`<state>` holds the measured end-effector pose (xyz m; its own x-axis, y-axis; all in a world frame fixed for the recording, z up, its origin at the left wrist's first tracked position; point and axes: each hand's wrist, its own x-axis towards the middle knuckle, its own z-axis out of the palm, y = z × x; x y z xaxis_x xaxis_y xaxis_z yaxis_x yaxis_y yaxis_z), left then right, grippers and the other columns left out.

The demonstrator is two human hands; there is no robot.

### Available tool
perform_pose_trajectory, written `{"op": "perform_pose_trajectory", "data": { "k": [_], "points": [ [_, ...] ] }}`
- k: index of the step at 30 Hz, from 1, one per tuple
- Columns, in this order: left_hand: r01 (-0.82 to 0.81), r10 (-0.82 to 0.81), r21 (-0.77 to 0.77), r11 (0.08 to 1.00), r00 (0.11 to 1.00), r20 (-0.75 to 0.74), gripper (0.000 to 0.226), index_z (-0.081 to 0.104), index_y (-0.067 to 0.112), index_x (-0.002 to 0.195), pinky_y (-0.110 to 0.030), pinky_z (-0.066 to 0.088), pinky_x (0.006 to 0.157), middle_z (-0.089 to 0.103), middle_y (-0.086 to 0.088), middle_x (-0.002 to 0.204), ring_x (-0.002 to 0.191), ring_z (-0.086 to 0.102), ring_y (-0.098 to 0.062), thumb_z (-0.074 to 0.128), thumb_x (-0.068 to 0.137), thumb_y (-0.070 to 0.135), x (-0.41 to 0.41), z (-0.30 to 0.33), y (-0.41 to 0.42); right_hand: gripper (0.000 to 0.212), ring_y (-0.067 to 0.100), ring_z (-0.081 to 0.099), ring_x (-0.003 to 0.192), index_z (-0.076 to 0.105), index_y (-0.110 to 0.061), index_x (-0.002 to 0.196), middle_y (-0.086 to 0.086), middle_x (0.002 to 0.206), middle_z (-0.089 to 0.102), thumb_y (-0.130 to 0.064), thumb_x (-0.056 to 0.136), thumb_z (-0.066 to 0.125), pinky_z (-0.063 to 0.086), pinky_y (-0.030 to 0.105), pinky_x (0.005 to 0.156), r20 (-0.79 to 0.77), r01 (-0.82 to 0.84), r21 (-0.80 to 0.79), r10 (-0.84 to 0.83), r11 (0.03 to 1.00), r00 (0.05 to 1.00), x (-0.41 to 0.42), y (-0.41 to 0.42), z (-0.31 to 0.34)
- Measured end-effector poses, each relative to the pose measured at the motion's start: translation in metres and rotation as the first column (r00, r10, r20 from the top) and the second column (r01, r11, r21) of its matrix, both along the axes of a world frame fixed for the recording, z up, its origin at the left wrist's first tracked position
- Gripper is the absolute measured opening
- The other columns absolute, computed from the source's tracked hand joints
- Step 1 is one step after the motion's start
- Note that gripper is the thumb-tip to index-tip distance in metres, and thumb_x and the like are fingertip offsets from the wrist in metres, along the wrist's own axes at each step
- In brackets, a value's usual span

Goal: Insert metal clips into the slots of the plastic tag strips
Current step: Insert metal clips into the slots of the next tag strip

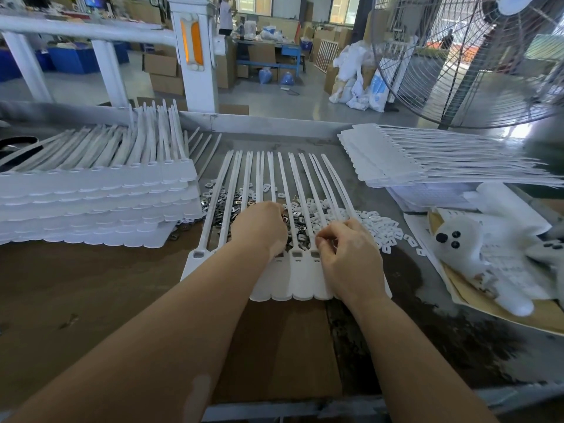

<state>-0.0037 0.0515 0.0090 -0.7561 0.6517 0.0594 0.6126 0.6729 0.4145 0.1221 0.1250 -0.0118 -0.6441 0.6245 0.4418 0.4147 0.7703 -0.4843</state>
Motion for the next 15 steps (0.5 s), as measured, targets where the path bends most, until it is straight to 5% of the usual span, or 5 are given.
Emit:
{"op": "perform_pose_trajectory", "data": {
  "k": [4,8,15],
  "points": [
    [-0.037,0.037,0.015,0.999,0.999,-0.002,0.034,0.062,0.022,0.119,-0.031,0.053,0.074,0.067,-0.003,0.105,0.089,0.062,-0.023,0.049,0.091,0.009,0.0008,-0.0006,0.0019,0.012,0.015,0.049,0.091,0.066,-0.017,0.094,-0.005,0.092,0.05,-0.022,0.091,0.056,0.042,0.034,0.088,0.012,-0.002,-0.006,0.002,1.0,1.0,0.0008,0.0001,0.0001],
    [-0.07,0.074,0.053,0.996,0.995,-0.069,0.022,0.068,0.016,0.101,-0.031,0.054,0.067,0.067,-0.003,0.089,0.076,0.063,-0.023,0.051,0.09,0.008,0.0064,-0.0044,0.0008,0.012,0.013,0.048,0.09,0.066,-0.016,0.094,-0.008,0.089,0.046,-0.022,0.09,0.056,0.042,0.033,0.086,0.002,-0.01,-0.006,0.01,1.0,1.0,0.0014,0.0001,-0.0007],
    [-0.052,0.06,0.176,0.983,0.997,-0.038,0.02,0.066,0.016,0.104,-0.033,0.052,0.071,0.066,-0.003,0.095,0.081,0.061,-0.021,0.049,0.095,0.02,0.0074,-0.0055,-0.0027,0.011,0.014,0.048,0.088,0.066,-0.016,0.091,-0.007,0.088,0.047,-0.021,0.09,0.056,0.042,0.034,0.085,-0.013,-0.011,-0.01,0.011,1.0,1.0,0.001,0.0003,-0.0014]
  ]
}}
